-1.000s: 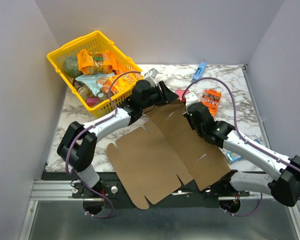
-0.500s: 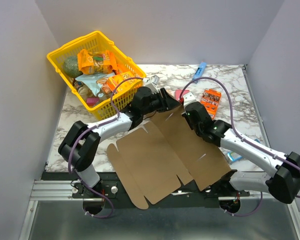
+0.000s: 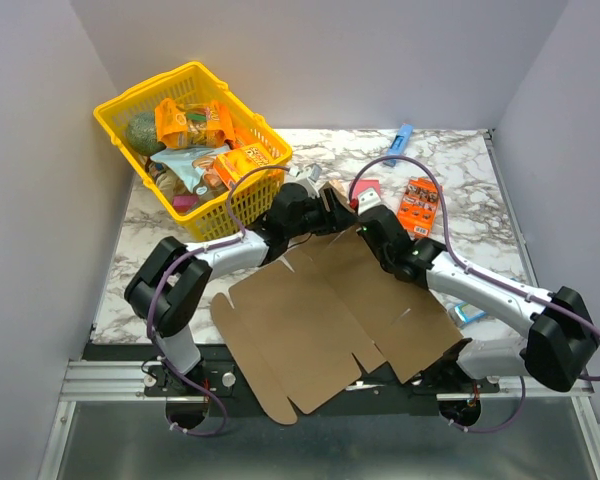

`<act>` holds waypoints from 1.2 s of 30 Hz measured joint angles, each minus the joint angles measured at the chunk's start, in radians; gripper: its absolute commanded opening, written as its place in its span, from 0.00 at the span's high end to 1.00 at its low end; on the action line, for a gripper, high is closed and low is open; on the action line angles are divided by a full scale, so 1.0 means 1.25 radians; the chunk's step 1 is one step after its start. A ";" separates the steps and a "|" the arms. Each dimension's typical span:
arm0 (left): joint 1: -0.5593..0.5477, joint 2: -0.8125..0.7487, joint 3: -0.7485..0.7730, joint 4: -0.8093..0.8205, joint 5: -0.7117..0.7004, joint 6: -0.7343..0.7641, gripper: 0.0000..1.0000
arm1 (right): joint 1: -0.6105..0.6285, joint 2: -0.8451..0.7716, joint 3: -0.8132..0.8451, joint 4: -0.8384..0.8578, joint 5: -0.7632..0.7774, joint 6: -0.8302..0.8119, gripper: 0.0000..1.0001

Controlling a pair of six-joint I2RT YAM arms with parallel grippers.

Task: Fold the paper box

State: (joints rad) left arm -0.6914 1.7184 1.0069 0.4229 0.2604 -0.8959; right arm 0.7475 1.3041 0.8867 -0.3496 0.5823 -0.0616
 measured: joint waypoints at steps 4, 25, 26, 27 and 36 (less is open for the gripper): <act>0.000 -0.008 -0.001 -0.024 -0.018 0.034 0.14 | 0.003 0.000 0.000 0.009 0.032 -0.016 0.99; -0.059 -0.322 -0.428 -0.090 -0.152 0.083 0.47 | 0.025 -0.016 0.022 0.003 0.076 -0.061 0.99; -0.077 -0.318 -0.441 -0.088 -0.154 0.077 0.48 | 0.032 -0.016 0.027 0.002 0.080 -0.060 0.99; -0.086 -0.315 -0.446 -0.087 -0.154 0.075 0.50 | 0.039 -0.015 0.035 -0.001 0.085 -0.057 0.99; -0.118 -0.270 -0.511 -0.013 -0.172 0.030 0.58 | 0.144 0.019 0.116 -0.035 0.157 -0.027 0.99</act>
State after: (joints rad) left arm -0.8387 1.3804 0.3679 0.4065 0.0448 -0.8581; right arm 0.9276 1.3281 1.0317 -0.3931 0.7784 -0.0948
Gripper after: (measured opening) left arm 0.446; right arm 0.020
